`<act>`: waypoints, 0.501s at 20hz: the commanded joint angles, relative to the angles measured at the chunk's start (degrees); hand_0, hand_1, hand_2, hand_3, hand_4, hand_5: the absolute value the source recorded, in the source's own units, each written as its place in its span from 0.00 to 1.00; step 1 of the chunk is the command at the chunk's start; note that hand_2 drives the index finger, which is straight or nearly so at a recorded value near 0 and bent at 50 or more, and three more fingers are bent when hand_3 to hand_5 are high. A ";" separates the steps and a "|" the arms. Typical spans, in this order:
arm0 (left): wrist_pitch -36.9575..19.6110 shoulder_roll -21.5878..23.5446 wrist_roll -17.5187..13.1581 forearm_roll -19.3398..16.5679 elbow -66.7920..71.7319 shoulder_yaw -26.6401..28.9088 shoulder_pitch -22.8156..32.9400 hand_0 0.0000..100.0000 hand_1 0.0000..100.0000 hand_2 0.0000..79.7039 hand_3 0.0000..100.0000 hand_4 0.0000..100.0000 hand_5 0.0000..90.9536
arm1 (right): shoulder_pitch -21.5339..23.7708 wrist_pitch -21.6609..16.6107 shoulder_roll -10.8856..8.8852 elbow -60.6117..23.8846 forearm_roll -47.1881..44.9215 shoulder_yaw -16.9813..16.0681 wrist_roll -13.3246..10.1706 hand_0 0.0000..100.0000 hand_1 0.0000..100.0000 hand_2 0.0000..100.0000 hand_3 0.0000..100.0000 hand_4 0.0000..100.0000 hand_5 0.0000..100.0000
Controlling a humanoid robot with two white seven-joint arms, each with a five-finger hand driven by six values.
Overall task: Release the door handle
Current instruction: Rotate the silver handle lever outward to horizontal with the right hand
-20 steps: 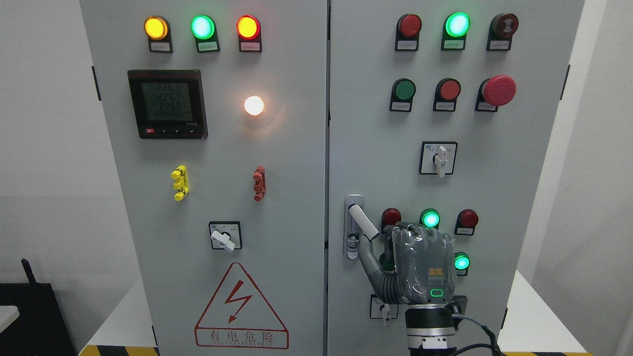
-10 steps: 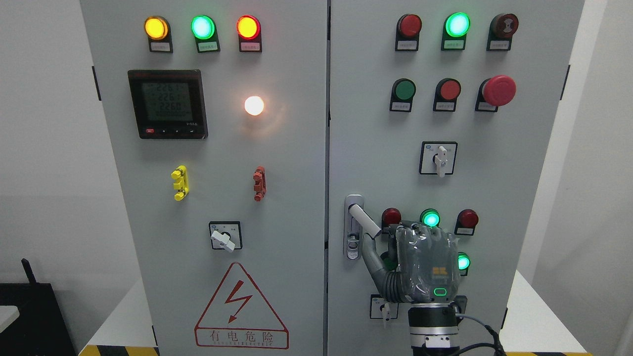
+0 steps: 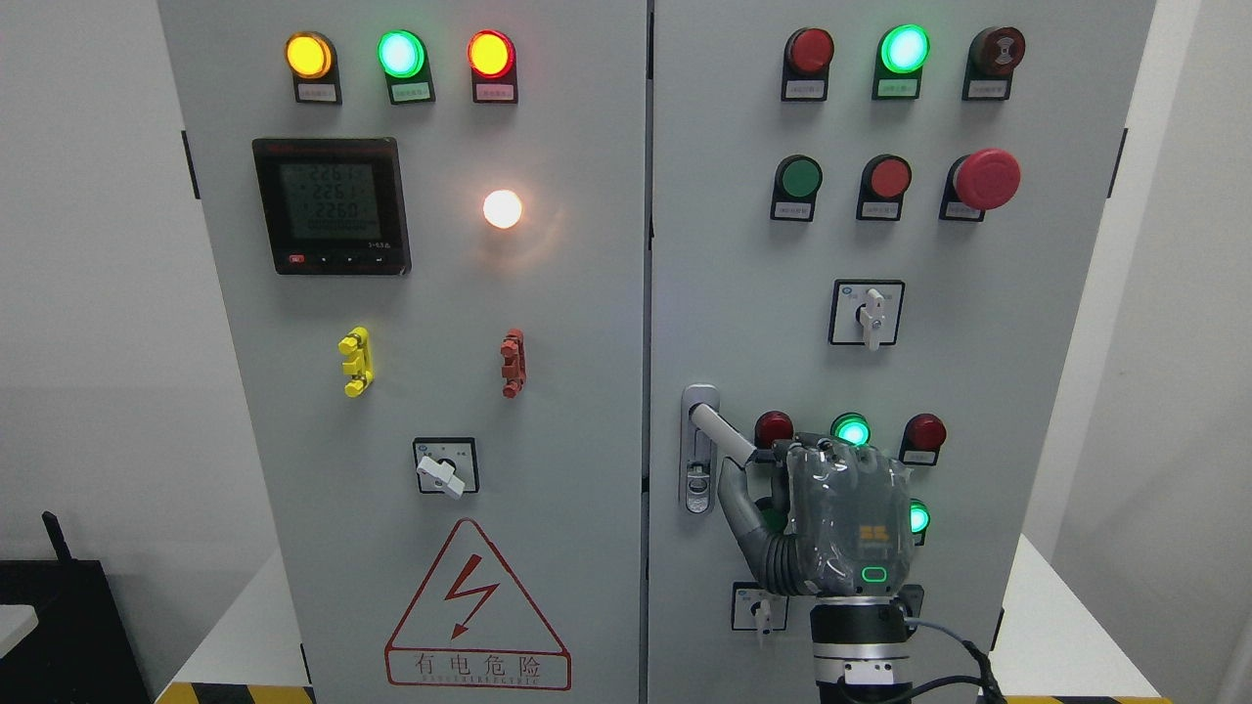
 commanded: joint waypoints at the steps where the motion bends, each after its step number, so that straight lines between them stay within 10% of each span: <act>1: 0.05 0.00 0.04 -1.67 1.32 1.66 -0.97 0.12 0.39 0.00 0.00 0.00 0.00 | -0.62 0.06 0.00 -0.02 0.00 -0.80 0.10 0.54 0.41 1.00 1.00 1.00 0.97; 10: 0.05 0.00 -0.05 -1.67 1.32 1.66 -0.97 0.12 0.39 0.00 0.00 0.00 0.00 | -0.62 0.06 0.00 -0.02 0.00 -0.80 0.10 0.53 0.40 1.00 1.00 1.00 0.97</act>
